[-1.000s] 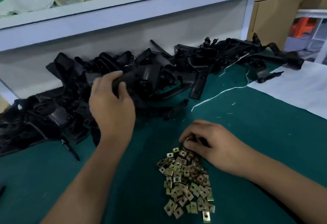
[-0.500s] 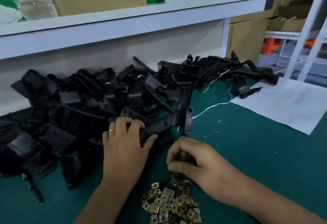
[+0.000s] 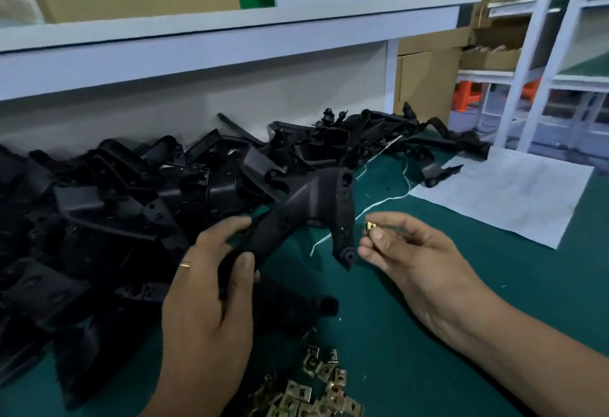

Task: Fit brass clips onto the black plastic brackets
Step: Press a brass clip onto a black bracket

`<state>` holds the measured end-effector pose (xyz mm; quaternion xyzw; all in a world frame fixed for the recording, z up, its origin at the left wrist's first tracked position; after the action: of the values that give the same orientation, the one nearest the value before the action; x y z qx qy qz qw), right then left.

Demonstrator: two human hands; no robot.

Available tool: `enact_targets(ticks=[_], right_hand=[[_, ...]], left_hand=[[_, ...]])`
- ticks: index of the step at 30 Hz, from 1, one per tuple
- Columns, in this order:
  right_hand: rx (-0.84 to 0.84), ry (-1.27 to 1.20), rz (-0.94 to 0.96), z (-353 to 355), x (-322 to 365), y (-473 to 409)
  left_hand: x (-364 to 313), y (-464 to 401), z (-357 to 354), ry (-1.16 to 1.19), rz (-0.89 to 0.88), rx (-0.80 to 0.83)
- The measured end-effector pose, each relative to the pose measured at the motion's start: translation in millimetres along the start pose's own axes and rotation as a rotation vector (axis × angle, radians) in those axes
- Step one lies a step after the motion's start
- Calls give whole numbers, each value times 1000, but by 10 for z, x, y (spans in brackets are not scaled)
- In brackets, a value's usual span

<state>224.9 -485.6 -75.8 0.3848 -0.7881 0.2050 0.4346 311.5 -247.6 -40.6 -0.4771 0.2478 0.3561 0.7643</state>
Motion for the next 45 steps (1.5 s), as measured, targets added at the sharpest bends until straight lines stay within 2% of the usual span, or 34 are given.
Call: enact_targets(ticks=[6, 9, 16, 21, 27, 34, 39, 45], right_hand=[[53, -25, 3, -48, 16, 17], [101, -4, 0, -66, 39, 42], [93, 27, 23, -51, 54, 44], [133, 19, 8, -69, 43, 53], [179, 59, 28, -112, 45, 87], [157, 155, 75, -110, 75, 136], [275, 169, -19, -148, 89, 165], [250, 361, 48, -206, 24, 216]], left_hand=[[192, -90, -148, 168, 164, 226], [244, -117, -154, 138, 181, 248], [287, -133, -173, 125, 145, 280], [342, -144, -225, 206, 189, 375], [355, -170, -218, 204, 180, 372], [348, -145, -248, 225, 135, 420], [317, -141, -252, 342, 136, 488], [367, -143, -191, 401, 218, 393]])
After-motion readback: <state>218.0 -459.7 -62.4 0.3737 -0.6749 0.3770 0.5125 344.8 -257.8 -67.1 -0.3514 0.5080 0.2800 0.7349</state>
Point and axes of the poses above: each hand's wrist, its own y-axis away from the middle knuckle, its own z-axis out of the back of the hand, x = y × z, the point moved 5 cm from there along -y, towards the middle knuckle, and after that the axes turned 3 degrees about -x, right-handed, at the moved point
